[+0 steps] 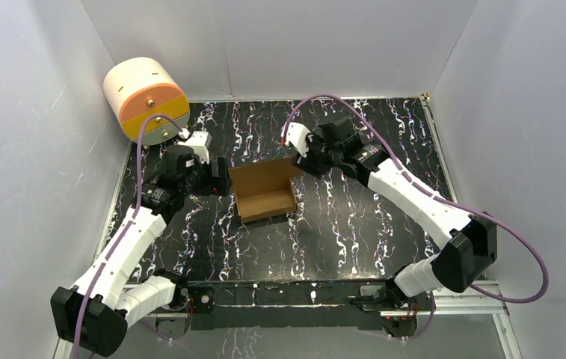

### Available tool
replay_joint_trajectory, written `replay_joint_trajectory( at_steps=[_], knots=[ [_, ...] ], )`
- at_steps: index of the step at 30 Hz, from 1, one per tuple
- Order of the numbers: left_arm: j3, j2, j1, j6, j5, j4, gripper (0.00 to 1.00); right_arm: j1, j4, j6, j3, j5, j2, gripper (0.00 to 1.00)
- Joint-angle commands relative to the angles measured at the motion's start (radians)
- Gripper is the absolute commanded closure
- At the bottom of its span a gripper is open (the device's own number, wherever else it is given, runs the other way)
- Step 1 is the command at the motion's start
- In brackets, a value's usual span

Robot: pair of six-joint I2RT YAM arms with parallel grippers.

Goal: Fold the paper box

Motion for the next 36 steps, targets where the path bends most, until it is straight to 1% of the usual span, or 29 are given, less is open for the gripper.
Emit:
replay_joint_trajectory(
  at_steps=[1, 4, 7, 12, 15, 17, 19, 21, 25, 26, 29, 32, 34, 36],
  knots=[
    [0.069, 0.034, 0.005, 0.052, 0.064, -0.024, 0.13, -0.044, 0.146, 0.028, -0.055, -0.087, -0.018, 0.42],
    [0.096, 0.082, 0.005, 0.068, 0.058, -0.028, 0.15, -0.076, 0.192, 0.021, -0.079, -0.107, -0.001, 0.42],
    [0.119, 0.127, 0.004, 0.085, 0.070, -0.033, 0.18, -0.109, 0.217, 0.011, -0.081, -0.173, 0.023, 0.42],
    [0.154, 0.195, 0.003, 0.111, 0.088, -0.035, 0.24, -0.117, 0.269, 0.005, -0.082, -0.264, 0.063, 0.42],
    [0.168, 0.221, 0.000, 0.116, 0.095, -0.035, 0.26, -0.117, 0.272, 0.005, -0.065, -0.288, 0.104, 0.43],
    [0.177, 0.238, 0.001, 0.118, 0.102, -0.035, 0.29, -0.119, 0.262, 0.012, -0.049, -0.297, 0.130, 0.47],
    [0.187, 0.249, 0.001, 0.114, 0.112, -0.036, 0.35, -0.121, 0.257, 0.028, -0.037, -0.303, 0.147, 0.52],
    [0.192, 0.250, -0.001, 0.109, 0.118, -0.036, 0.44, -0.122, 0.257, 0.041, -0.037, -0.309, 0.154, 0.58],
    [0.193, 0.251, -0.008, 0.080, 0.119, -0.038, 0.69, -0.122, 0.252, 0.097, -0.050, -0.291, 0.149, 0.71],
    [0.190, 0.250, -0.012, 0.071, 0.119, -0.036, 0.72, -0.122, 0.254, 0.116, -0.056, -0.284, 0.142, 0.75],
    [0.184, 0.254, -0.029, 0.036, 0.099, -0.035, 0.77, -0.120, 0.273, 0.200, -0.074, -0.267, 0.122, 0.86],
    [0.176, 0.253, -0.057, -0.012, 0.045, -0.032, 0.82, -0.107, 0.295, 0.293, -0.086, -0.200, 0.103, 0.95],
    [0.173, 0.251, -0.076, -0.068, -0.006, -0.026, 0.84, -0.091, 0.301, 0.364, -0.086, -0.131, 0.097, 0.99],
    [0.168, 0.251, -0.100, -0.125, -0.075, -0.018, 0.85, -0.072, 0.302, 0.454, -0.079, -0.053, 0.096, 1.00]
  ],
)
